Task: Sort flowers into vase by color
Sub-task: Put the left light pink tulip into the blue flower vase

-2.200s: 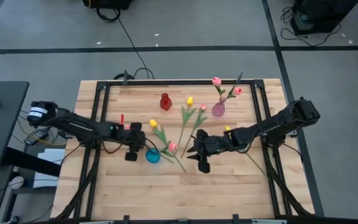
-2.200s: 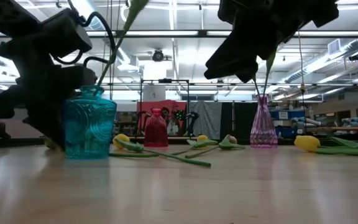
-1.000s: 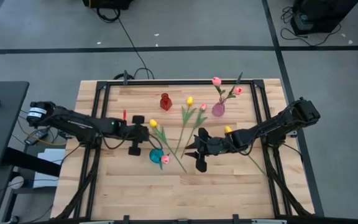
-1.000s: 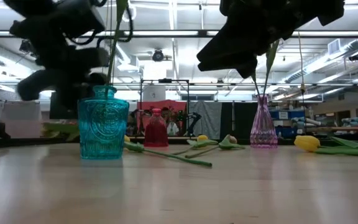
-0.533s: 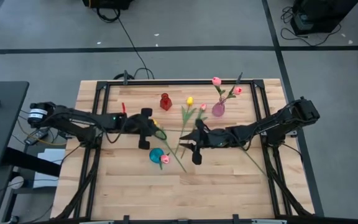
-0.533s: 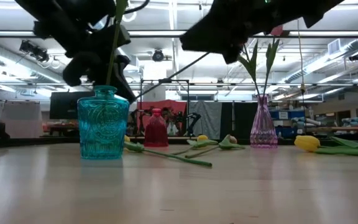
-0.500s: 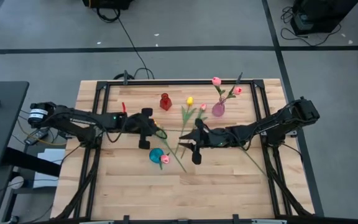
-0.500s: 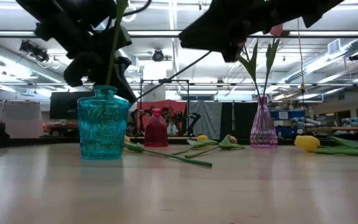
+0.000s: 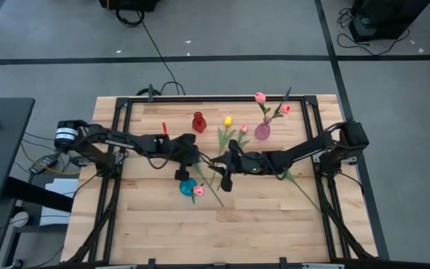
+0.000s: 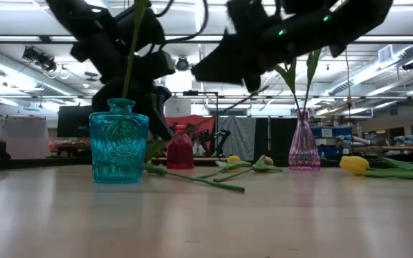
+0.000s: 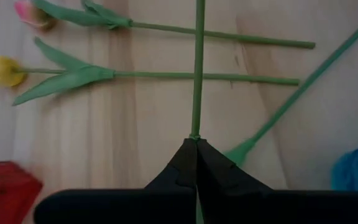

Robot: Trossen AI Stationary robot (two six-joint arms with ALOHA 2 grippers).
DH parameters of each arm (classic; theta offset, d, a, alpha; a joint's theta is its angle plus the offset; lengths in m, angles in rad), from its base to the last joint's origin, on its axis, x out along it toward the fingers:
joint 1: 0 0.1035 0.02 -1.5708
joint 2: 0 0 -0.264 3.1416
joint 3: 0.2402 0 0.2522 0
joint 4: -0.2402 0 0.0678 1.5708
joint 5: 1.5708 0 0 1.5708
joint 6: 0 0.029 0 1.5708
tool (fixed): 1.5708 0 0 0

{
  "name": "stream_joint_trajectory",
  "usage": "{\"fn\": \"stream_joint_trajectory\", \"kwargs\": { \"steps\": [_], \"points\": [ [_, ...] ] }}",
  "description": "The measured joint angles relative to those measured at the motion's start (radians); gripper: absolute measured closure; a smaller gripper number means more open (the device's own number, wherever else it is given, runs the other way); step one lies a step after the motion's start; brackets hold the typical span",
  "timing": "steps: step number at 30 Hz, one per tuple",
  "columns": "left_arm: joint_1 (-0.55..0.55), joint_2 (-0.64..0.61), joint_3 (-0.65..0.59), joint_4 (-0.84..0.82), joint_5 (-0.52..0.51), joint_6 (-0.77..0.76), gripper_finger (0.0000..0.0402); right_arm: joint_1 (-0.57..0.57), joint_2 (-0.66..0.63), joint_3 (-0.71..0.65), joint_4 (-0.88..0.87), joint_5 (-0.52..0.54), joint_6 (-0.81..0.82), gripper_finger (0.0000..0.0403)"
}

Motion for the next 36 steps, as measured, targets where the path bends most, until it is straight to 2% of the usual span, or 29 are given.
{"fn": "stream_joint_trajectory", "kwargs": {
  "steps": [5,16,33,36],
  "points": [
    [-0.003,0.045,0.093,-0.126,0.011,0.024,0.0398,-0.023,0.043,0.027,-0.020,0.010,0.009,0.0280],
    [-0.005,0.053,0.119,-0.118,0.008,0.070,0.0398,-0.039,0.046,0.040,-0.214,-0.004,0.062,0.0253],
    [-0.005,0.053,0.119,-0.117,0.008,0.077,0.0397,-0.039,0.045,0.039,-0.388,0.004,0.107,0.0269],
    [-0.005,0.053,0.119,-0.113,0.008,0.077,0.0397,-0.039,0.045,0.039,-0.391,0.006,0.107,0.0284]
  ]
}}
